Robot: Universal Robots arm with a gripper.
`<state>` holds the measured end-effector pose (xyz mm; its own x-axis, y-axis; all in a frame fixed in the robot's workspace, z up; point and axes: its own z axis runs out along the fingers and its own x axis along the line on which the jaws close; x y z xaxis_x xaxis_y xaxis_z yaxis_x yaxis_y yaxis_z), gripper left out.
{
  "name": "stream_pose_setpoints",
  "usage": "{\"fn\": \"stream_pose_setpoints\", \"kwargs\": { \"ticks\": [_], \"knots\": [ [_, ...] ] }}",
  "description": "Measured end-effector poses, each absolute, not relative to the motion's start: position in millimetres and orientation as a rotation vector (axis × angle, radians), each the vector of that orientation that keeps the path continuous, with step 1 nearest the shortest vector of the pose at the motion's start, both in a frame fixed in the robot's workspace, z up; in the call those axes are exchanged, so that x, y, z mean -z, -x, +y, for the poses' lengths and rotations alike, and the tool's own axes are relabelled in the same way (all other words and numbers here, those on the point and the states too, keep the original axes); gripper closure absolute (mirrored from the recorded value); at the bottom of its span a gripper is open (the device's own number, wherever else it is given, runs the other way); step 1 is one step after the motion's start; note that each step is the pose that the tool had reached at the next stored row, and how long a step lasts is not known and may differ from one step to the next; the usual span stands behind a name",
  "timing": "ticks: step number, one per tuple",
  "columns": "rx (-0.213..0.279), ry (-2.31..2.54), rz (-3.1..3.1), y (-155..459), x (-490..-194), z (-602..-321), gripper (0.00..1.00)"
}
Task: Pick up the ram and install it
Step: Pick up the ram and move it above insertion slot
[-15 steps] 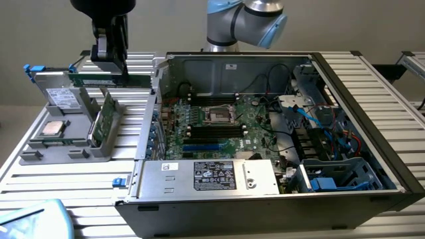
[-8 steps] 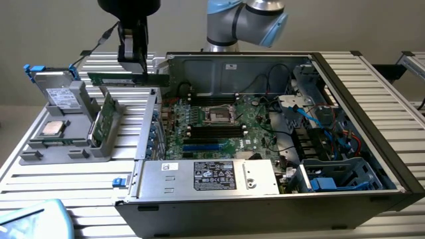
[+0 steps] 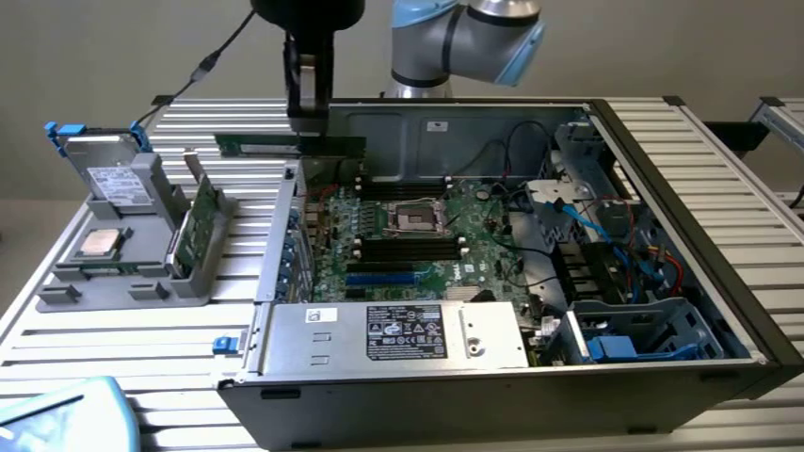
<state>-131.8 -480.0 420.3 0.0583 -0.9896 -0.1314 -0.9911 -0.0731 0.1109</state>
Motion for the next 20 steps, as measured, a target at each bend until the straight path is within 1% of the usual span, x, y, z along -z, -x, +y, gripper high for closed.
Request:
{"fn": "stream_pose_setpoints", "kwargs": {
  "ticks": [14,20],
  "knots": [
    [-0.305,2.260,2.111,68.1,-422.6,-482.7,0.87],
    [-0.309,2.258,2.108,40.5,-420.9,-483.3,0.87]
  ]
}}
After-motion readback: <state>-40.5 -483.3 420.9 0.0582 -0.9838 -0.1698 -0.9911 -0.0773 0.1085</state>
